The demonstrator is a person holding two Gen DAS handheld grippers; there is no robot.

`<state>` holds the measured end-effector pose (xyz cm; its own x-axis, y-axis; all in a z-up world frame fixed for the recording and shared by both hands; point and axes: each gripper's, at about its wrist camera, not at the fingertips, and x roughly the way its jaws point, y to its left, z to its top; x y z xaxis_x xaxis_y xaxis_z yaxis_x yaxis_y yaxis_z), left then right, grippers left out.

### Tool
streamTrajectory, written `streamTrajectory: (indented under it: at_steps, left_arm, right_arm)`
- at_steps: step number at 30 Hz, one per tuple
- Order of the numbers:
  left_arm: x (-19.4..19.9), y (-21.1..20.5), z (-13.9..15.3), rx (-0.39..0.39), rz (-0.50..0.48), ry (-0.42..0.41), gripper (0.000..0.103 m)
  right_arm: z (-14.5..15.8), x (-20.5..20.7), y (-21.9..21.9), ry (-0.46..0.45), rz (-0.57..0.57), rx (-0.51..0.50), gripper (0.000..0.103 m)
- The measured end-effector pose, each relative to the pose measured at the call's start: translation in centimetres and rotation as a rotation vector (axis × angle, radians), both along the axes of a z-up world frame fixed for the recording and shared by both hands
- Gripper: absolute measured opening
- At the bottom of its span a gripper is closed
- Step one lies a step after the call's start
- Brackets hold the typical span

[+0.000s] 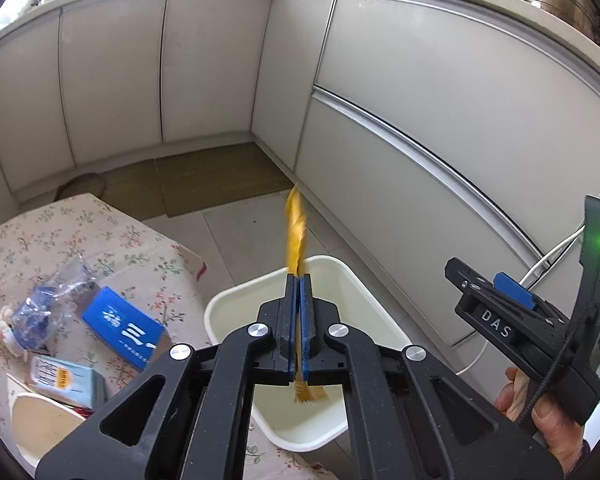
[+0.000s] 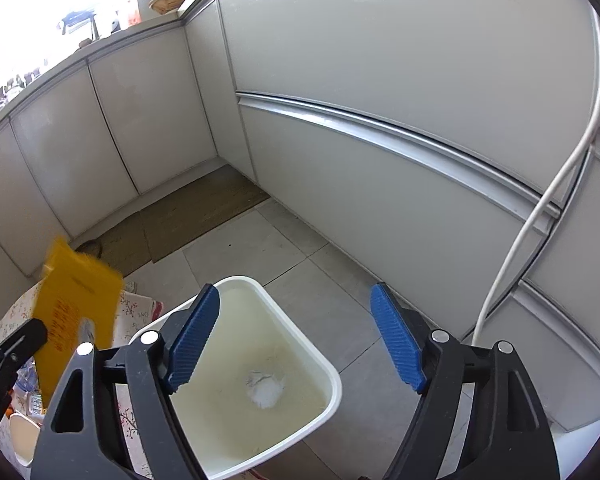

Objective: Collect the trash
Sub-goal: 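Open the left gripper to drop the yellow packet into the bin, then move both open grippers back over the table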

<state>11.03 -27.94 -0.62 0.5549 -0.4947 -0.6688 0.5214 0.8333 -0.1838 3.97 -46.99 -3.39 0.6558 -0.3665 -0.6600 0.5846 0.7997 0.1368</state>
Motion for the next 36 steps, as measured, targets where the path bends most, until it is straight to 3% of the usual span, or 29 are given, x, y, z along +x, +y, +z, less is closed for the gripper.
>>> streamTrajectory:
  at_steps: [3,5,12,17,23,36]
  left_arm:
    - [0.1,-0.3,-0.3,0.005,0.0,0.012,0.021]
    - [0.1,-0.2,-0.4,0.015,0.014,0.007,0.043]
    - [-0.1,0.8,-0.2,0.071,0.091,-0.057,0.059]
    - [-0.5,2.5,0.2,0.117,0.195,-0.126,0.079]
    - [-0.3,5.0,0.8,0.132,0.253,-0.146,0.081]
    - [0.7,11.8,1.3,0.162,0.359,-0.158,0.082]
  right_arm:
    - [0.3,-0.6,-0.2,-0.009,-0.019,-0.016,0.081]
    - [0.4,-1.0,-0.1,-0.013,-0.025,-0.025,0.083]
    - [0.8,-1.1,1.2,-0.025,-0.02,-0.065,0.088]
    - [1.2,-0.9,2.9,-0.038,0.002,-0.121,0.092]
    - [2.0,-0.2,6.1,-0.061,0.053,-0.181,0.094]
    - [2.7,2.5,13.6,-0.083,0.199,-0.213,0.094]
